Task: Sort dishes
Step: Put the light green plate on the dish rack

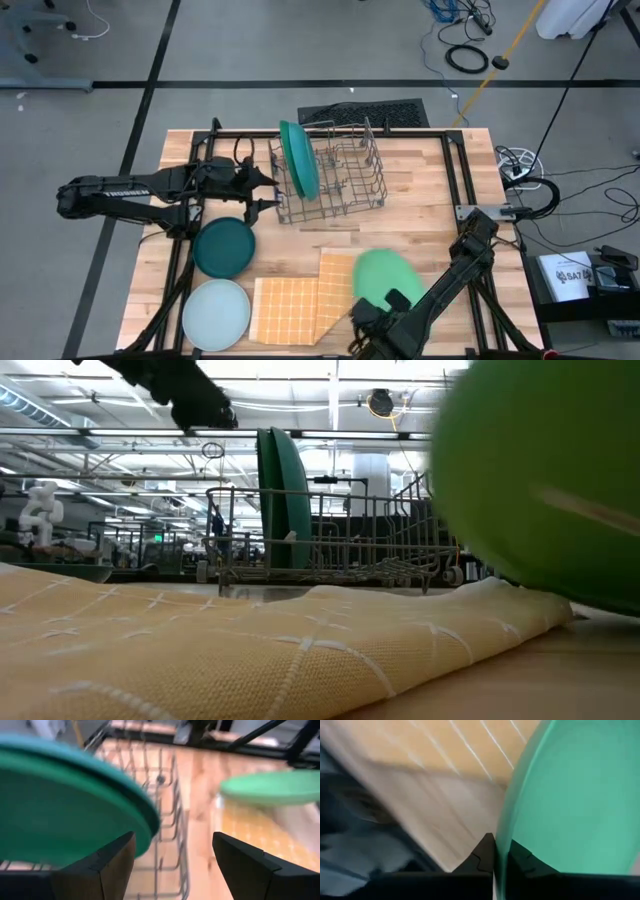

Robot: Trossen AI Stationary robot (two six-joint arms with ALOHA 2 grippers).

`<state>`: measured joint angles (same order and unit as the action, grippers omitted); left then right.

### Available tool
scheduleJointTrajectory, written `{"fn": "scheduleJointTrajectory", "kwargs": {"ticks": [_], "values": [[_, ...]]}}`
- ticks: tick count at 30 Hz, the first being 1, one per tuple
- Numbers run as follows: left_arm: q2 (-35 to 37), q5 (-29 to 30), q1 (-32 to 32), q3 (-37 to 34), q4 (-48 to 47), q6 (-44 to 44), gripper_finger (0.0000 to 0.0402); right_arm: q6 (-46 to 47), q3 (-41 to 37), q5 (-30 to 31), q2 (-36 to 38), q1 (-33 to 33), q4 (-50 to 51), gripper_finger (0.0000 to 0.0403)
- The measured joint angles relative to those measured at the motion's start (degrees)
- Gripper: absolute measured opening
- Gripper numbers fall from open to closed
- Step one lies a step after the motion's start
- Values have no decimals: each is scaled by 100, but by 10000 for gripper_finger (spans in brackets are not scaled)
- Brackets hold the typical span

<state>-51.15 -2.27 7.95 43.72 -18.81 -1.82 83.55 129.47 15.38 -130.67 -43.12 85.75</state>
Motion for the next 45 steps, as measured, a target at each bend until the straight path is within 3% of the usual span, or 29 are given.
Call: {"fn": "scheduleJointTrajectory", "kwargs": {"ticks": [2, 9, 17, 19, 29, 37, 45], "values": [[72, -189, -6, -2, 213, 161, 274, -641, 547, 450, 0, 24, -10, 2], [497, -984, -11, 0, 788, 945, 274, -3042, 20, 1141, 1198, 73, -1674, 1], [982, -3779, -16, 2, 1274, 1567, 274, -4942, 11, 1265, 1912, 192, -2316, 0], [1003, -4188, -27, 4, 1291, 1566, 274, -5273, 11, 1181, 1958, 282, -2436, 0], [757, -4196, -244, 4, 1246, 1432, 274, -6336, 9, -153, 1718, 844, -3334, 0], [529, -4778, -480, 4, 1236, 1463, 274, -6657, 9, -387, 1720, 1074, -3478, 0], [318, -4774, -676, 4, 1309, 1582, 273, -6994, 9, -553, 1720, 1270, -3585, 0]]}}
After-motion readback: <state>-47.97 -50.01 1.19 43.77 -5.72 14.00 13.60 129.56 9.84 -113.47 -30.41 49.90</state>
